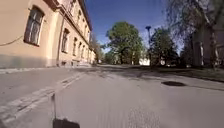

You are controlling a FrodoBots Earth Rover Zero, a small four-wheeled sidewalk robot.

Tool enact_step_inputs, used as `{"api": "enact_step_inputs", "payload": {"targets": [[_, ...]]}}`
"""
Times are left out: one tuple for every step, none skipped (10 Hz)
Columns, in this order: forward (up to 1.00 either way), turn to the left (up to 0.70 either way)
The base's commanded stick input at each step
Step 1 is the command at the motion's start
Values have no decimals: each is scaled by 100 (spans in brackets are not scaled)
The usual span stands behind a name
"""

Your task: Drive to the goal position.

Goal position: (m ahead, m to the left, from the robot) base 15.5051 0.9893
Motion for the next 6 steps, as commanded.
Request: {"api": "enact_step_inputs", "payload": {"targets": [[100,0],[100,0],[100,0],[100,0],[100,0],[100,0]]}}
